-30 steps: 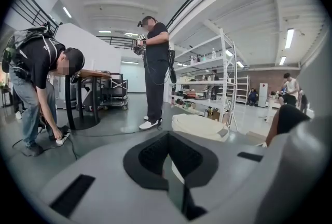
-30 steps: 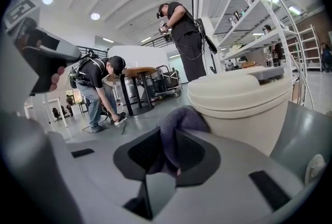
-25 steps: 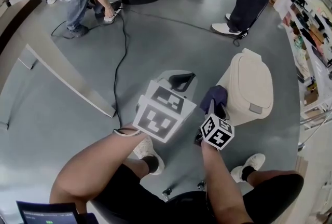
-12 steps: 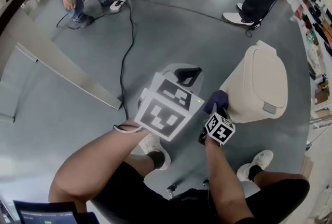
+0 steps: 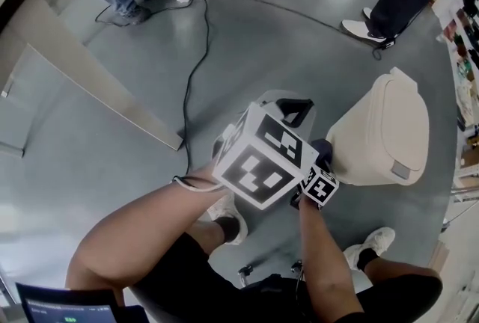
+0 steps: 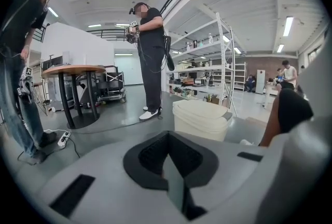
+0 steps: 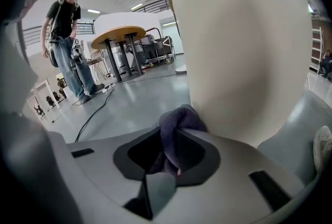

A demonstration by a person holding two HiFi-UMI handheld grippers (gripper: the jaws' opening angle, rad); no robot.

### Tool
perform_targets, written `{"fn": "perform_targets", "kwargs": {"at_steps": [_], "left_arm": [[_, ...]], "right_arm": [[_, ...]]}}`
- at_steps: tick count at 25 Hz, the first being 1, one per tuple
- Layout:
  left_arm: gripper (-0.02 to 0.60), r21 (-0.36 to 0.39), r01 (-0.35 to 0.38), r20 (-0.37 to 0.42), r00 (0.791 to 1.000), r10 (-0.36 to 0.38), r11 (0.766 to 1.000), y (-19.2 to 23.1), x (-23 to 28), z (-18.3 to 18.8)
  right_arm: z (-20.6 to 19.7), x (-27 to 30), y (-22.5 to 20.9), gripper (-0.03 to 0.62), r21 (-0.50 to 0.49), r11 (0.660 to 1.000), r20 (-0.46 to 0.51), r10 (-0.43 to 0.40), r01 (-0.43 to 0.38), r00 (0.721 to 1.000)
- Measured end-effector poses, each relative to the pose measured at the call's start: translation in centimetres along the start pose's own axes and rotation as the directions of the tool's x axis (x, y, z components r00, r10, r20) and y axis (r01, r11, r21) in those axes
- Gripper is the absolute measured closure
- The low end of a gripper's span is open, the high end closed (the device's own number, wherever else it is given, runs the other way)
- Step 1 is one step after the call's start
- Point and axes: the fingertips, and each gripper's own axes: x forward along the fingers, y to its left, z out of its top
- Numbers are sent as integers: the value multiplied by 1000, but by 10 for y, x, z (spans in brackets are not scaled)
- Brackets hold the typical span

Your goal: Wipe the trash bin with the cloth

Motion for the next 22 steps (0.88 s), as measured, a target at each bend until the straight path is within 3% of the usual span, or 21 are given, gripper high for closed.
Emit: {"fn": "perform_targets", "kwargs": {"at_steps": [5, 9, 13, 16, 22], "left_arm": [[584, 7, -3, -2, 1000, 3, 1000, 1, 1, 1], [584, 7, -4, 11, 1000, 4, 1000, 2, -5, 4], [584, -27, -18, 36, 999, 19, 999, 9, -8, 9], [584, -12, -34, 29, 999, 34, 999, 12, -3, 8], [584, 55, -72, -13, 997, 73, 996, 24, 6, -9]], "right_arm": [[46, -20, 26, 517, 40, 998, 151, 41, -47, 988], [112, -51, 46, 517, 61, 996, 319, 45, -68, 947], [166, -78, 50, 516, 88, 994, 424, 21, -64, 905], [184, -85, 46, 517, 113, 992, 453, -5, -52, 891], [177, -76, 35, 517, 144, 989, 429, -34, -31, 903]]}}
